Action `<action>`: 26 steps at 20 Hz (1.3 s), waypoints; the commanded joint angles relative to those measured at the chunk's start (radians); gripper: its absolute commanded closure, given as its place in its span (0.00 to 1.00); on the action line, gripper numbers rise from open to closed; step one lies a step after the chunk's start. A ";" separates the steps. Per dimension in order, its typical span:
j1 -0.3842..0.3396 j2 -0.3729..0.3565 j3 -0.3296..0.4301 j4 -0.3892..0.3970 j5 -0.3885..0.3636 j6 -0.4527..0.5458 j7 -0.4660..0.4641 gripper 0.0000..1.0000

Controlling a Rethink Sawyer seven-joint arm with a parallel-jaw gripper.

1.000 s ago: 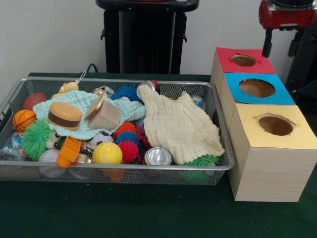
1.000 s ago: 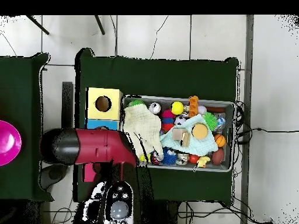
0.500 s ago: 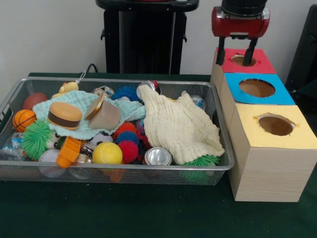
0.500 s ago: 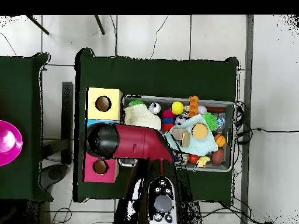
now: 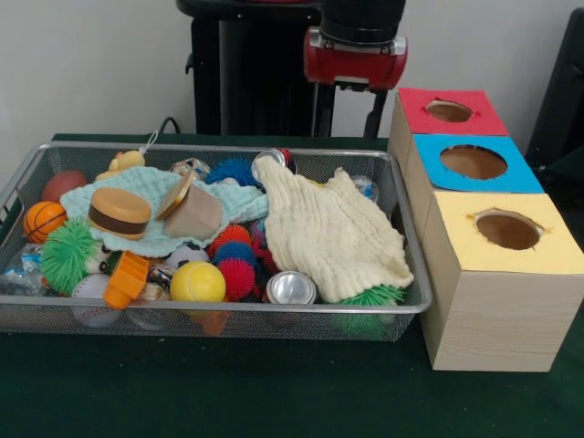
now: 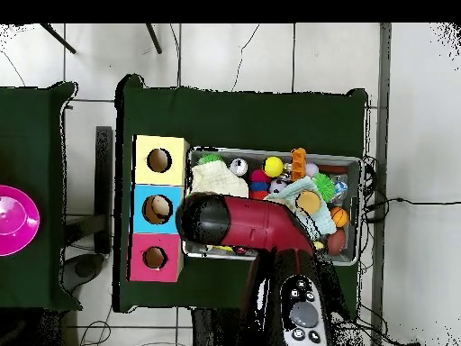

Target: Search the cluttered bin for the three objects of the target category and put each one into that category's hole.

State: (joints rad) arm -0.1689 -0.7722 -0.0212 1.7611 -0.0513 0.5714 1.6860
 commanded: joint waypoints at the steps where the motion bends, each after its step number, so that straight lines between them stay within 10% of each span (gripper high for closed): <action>1: -0.106 0.010 0.144 0.206 -0.124 -0.143 -0.103 0.00; 17: -0.391 0.032 0.224 0.353 -0.422 -0.331 -0.080 0.00; 26: -0.354 0.056 0.208 0.371 -0.484 -0.385 0.051 0.00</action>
State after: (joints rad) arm -0.5440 -0.7641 0.1019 2.0915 -0.4730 0.2948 1.6860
